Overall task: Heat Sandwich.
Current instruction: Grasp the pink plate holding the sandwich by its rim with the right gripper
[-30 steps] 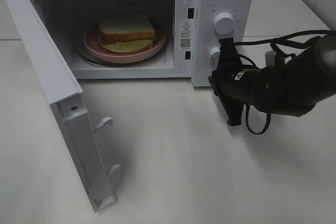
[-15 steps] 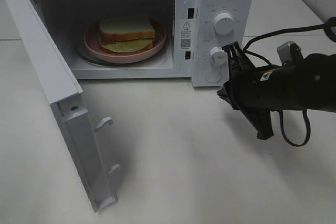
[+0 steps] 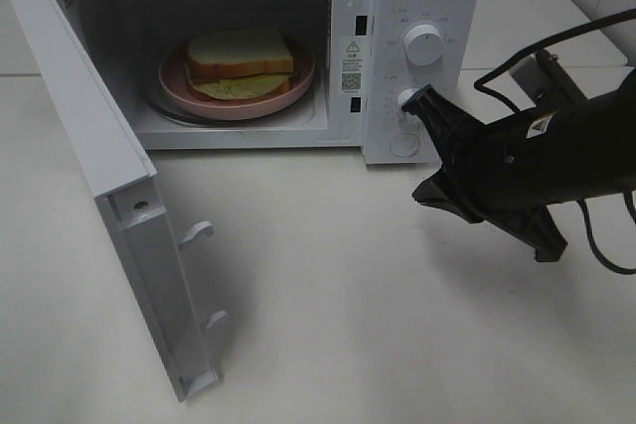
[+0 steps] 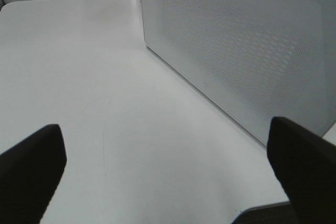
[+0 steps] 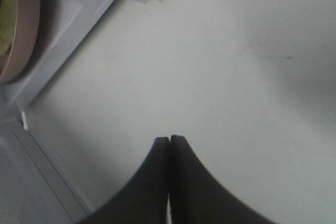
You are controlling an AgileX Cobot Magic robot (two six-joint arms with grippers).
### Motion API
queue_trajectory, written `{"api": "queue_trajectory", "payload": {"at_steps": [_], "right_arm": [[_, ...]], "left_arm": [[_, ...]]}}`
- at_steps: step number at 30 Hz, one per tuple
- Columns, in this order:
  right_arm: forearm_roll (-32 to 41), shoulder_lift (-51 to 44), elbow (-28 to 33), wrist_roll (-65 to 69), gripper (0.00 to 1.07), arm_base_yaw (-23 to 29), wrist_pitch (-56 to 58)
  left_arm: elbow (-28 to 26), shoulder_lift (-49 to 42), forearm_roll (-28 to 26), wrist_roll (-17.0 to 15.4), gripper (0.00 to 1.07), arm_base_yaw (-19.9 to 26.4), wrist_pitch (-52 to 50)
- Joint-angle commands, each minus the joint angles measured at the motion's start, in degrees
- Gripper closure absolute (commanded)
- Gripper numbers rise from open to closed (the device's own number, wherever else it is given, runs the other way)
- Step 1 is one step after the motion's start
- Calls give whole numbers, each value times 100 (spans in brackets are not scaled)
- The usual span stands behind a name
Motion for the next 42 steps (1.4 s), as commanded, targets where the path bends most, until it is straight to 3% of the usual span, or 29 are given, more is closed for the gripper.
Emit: {"api": "queue_trajectory", "payload": {"at_steps": [1, 16, 24, 29, 38, 42], "right_arm": [[-57, -241, 6, -716, 105, -11, 544], [-201, -424, -418, -3398, 105, -11, 2785], [-1461, -424, -888, -4211, 104, -11, 4028], [-1753, -424, -1043, -5031, 103, -11, 4463], [-2011, -481, -1089, -7660, 101, -11, 4738], [-2011, -481, -1089, -9609, 100, -11, 4721]], "left_arm": [[6, -149, -29, -11, 5, 23, -57], [6, -149, -29, -11, 5, 23, -57], [6, -149, -29, -11, 5, 23, -57], [6, -149, -29, -11, 5, 23, -57], [6, -149, -29, -11, 5, 23, -57], [6, -149, -29, -11, 5, 23, -57]]}}
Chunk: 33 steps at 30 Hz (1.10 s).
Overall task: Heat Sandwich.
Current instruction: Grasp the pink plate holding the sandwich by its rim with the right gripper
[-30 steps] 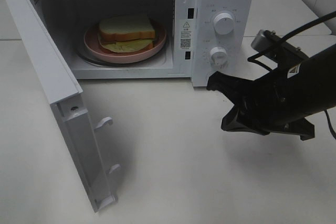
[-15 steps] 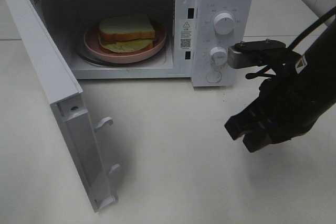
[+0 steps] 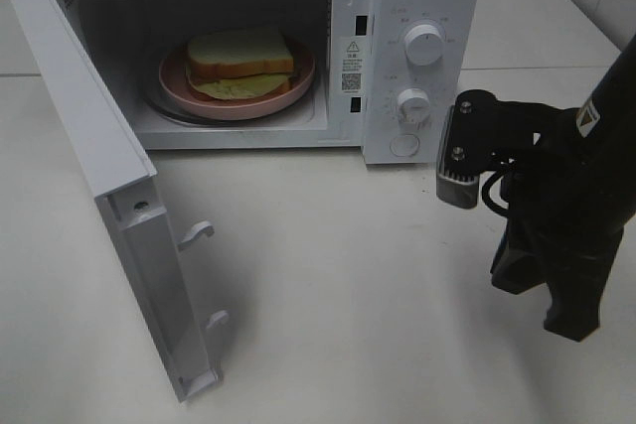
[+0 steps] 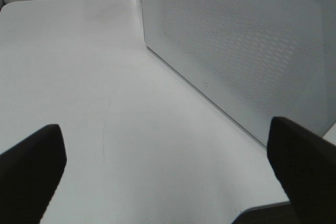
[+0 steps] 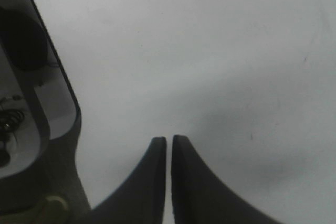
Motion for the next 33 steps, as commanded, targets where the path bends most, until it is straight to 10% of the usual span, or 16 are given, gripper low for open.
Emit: {"api": "queue_trajectory", "payload": {"at_steps": [1, 8, 19, 33], "right_arm": [[-11, -57, -29, -980, 100, -11, 69], [-246, -57, -29, -1684, 89, -11, -57], [-304, -57, -29, -1341, 11, -11, -286], [-882, -29, -97, -1134, 7, 40, -390]], "left_arm": [[6, -149, -29, -11, 5, 23, -57], [6, -149, -29, -11, 5, 23, -57], [6, -149, -29, -11, 5, 23, -57], [6, -149, -29, -11, 5, 23, -57]]}}
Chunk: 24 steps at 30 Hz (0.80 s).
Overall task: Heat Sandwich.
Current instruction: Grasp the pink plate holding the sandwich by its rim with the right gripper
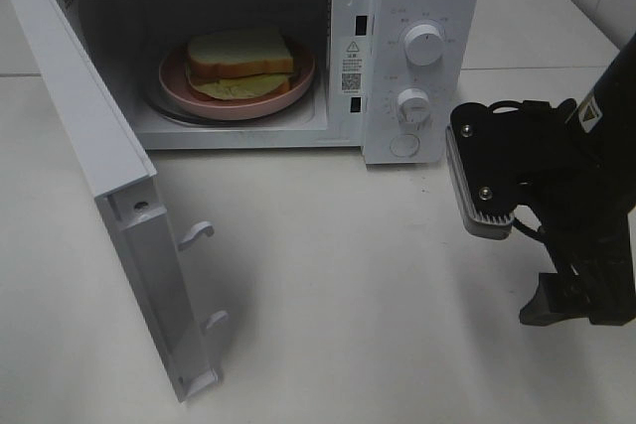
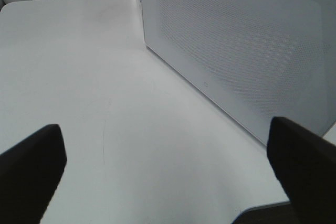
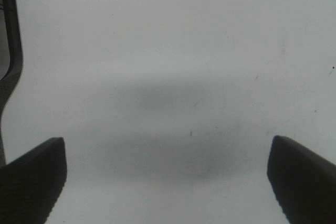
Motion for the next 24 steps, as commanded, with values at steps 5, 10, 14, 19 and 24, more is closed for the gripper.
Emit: {"api": "queue_trajectory", "payload": {"at_steps": [5, 10, 14, 19, 24], "right_arm": [[-602, 126, -390, 229, 8, 372, -69], [-854, 378, -722, 315, 9, 567, -80], [-934, 699, -1129, 298, 10, 751, -235], [-957, 940, -1455, 298, 11, 894, -441], [-1026, 1243, -1868, 275, 11, 1031, -527]], "left_arm": [[6, -149, -29, -11, 5, 23, -57], [6, -149, -29, -11, 5, 23, -57], [6, -149, -29, -11, 5, 23, -57], [6, -149, -29, -11, 5, 23, -57], [6, -149, -29, -11, 5, 23, -57]]}}
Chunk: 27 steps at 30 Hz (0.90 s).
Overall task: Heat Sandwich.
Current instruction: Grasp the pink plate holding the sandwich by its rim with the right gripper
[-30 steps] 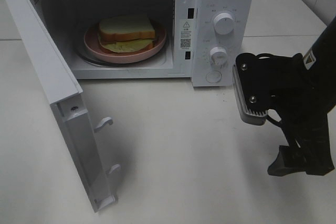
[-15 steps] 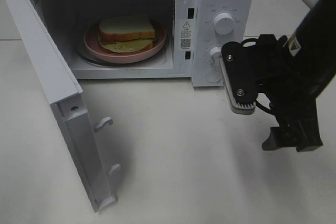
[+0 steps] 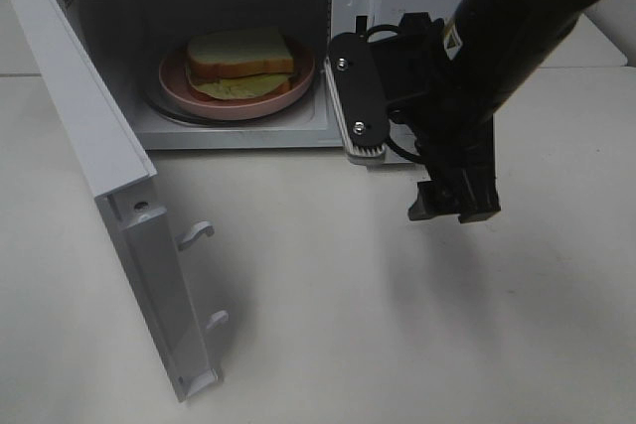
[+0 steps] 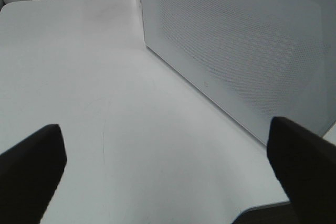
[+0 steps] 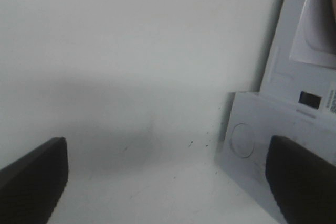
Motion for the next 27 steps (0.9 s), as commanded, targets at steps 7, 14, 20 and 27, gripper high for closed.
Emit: {"api": "queue_trajectory", "payload": {"at_steps": [7, 14, 20, 27], "right_arm": [[57, 653, -779, -246, 13, 178, -63], [86, 945, -1112, -298, 13, 178, -212], [86, 1329, -1495, -298, 14, 178, -458], [86, 1874, -2028, -298, 15, 178, -521]], "left_arm": [[6, -149, -29, -11, 5, 23, -57], [6, -149, -29, -11, 5, 23, -57], [6, -149, -29, -11, 5, 23, -57], [6, -149, -29, -11, 5, 23, -57]]}}
